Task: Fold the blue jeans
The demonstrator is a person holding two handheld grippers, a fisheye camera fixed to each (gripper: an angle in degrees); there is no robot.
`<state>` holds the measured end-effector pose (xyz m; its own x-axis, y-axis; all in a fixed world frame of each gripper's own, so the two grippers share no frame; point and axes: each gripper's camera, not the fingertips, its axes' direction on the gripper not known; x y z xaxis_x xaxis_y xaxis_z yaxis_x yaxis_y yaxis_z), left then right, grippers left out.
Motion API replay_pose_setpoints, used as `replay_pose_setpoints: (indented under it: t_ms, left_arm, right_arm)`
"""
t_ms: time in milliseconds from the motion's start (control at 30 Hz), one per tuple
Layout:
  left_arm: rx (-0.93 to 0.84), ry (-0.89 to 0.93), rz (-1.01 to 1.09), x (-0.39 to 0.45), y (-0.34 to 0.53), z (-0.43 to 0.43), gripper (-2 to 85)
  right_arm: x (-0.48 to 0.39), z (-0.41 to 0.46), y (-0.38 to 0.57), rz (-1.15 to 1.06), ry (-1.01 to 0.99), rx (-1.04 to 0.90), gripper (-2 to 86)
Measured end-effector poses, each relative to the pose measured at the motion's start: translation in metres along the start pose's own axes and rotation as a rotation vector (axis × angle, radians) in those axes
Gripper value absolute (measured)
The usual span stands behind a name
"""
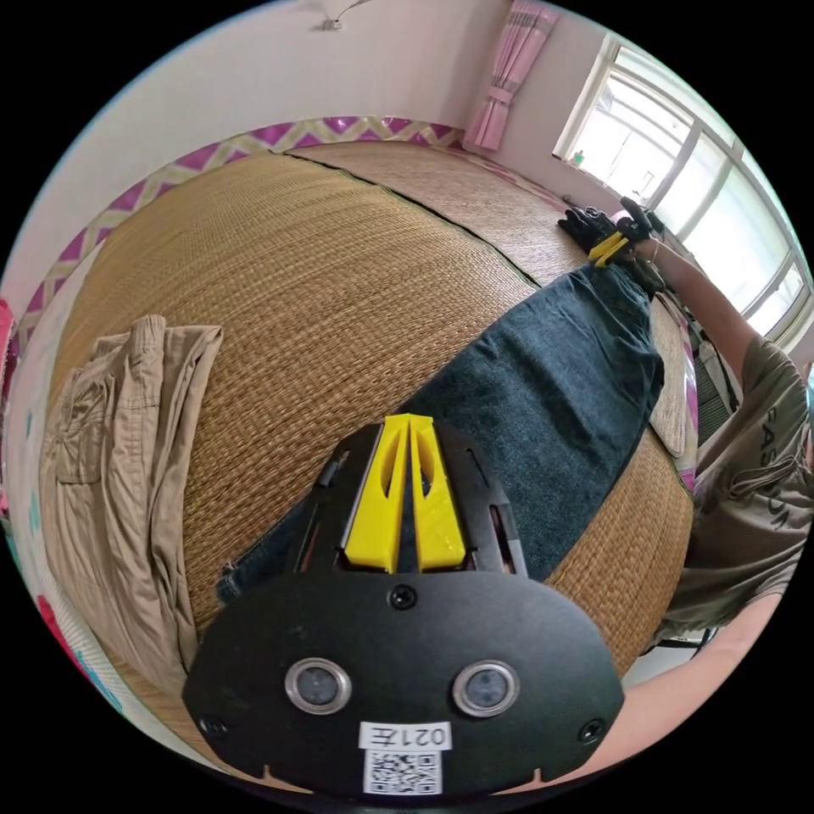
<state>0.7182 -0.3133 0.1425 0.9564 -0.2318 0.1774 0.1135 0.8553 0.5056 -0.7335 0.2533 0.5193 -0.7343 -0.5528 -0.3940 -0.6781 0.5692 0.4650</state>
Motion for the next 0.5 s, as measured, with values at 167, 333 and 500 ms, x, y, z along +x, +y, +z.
replay_pose_setpoints:
  t_ms: [167, 333, 500]
  left_arm:
    - [0.179, -0.017, -0.011, 0.017, 0.009, -0.045, -0.9]
    - [0.225, -0.016, -0.008, 0.028, 0.024, -0.084, -0.7]
    - [0.179, -0.054, -0.001, 0.039, 0.017, -0.085, 2.9]
  right_arm:
    - [-0.002, -0.019, 0.021, -0.065, 0.008, 0.032, -0.7]
    - [-0.018, -0.067, 0.069, -0.089, 0.018, 0.191, -1.0]
    - [-0.048, -0.116, 0.122, -0.121, 0.027, 0.350, -1.0]
